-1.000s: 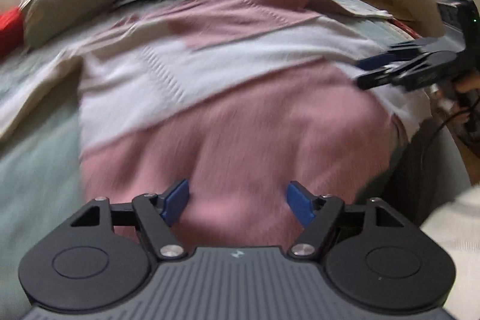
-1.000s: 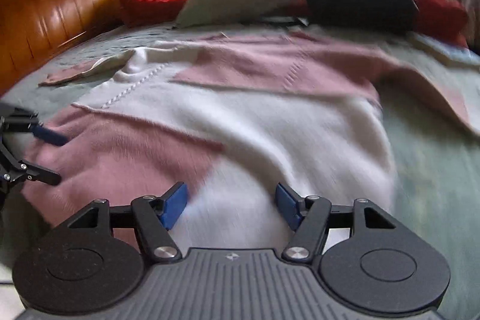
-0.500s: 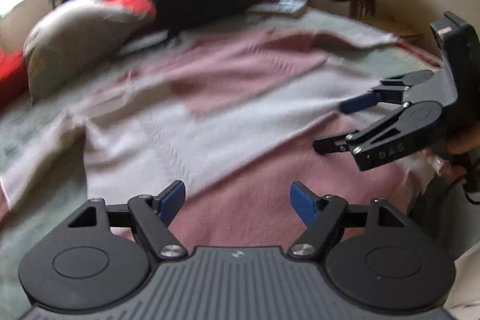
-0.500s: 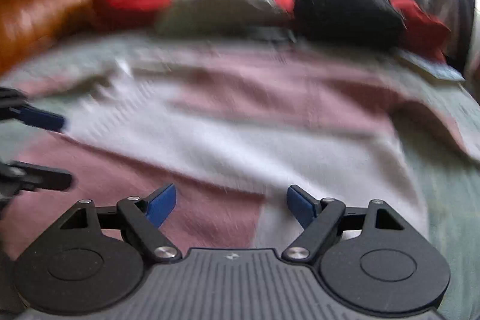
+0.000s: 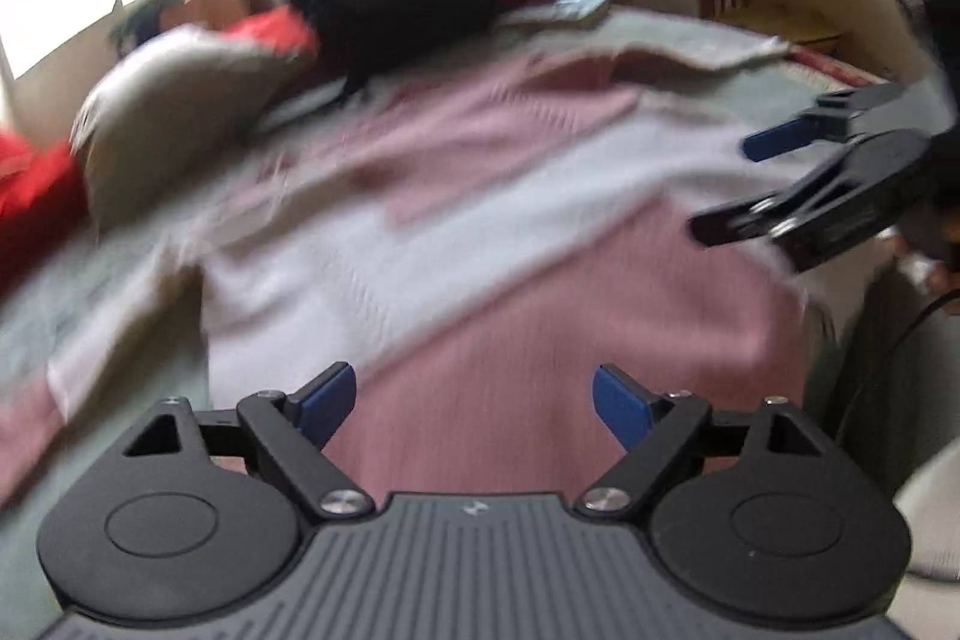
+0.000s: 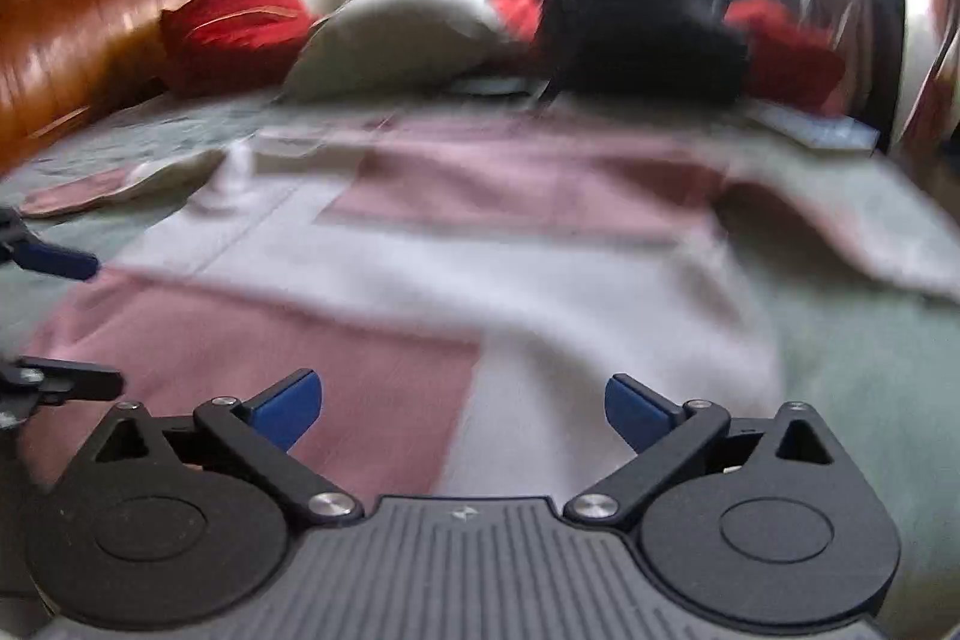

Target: Fold clothes

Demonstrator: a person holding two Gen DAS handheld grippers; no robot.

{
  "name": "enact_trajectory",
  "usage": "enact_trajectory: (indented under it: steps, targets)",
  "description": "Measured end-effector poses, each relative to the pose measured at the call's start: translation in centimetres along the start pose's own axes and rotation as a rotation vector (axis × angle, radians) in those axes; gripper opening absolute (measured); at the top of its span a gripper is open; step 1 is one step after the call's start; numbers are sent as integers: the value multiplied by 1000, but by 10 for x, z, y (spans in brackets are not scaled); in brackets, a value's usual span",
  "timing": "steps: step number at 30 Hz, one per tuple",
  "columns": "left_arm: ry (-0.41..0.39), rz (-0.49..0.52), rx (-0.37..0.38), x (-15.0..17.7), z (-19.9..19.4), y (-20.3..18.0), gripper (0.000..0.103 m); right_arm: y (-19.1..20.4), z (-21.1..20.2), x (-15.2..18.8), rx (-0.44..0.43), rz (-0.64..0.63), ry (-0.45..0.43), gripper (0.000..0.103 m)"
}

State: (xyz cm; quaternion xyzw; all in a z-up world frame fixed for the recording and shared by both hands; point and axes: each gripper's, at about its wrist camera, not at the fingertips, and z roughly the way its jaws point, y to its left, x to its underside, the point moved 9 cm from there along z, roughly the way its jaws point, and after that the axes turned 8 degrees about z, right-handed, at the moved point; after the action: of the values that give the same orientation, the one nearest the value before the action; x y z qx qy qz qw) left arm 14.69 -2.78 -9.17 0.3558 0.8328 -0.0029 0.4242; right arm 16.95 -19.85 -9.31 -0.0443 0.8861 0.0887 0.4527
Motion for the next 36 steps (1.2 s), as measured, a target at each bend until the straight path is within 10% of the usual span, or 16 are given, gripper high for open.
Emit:
enact_trajectory:
  steps: [4, 13, 27, 36]
  targets:
    - [1, 1, -12, -25, 30, -3, 89, -22, 23, 5, 54, 88, 51, 103]
    - [109, -229, 35, 39, 30, -6, 96, -34, -6, 59, 35, 91, 30, 103]
    - [181, -256, -12, -6, 80, 5, 96, -35, -7, 58, 20, 96, 66, 103]
    - [166, -330, -32, 15, 24, -4, 97, -37, -12, 59, -11, 100, 67, 103]
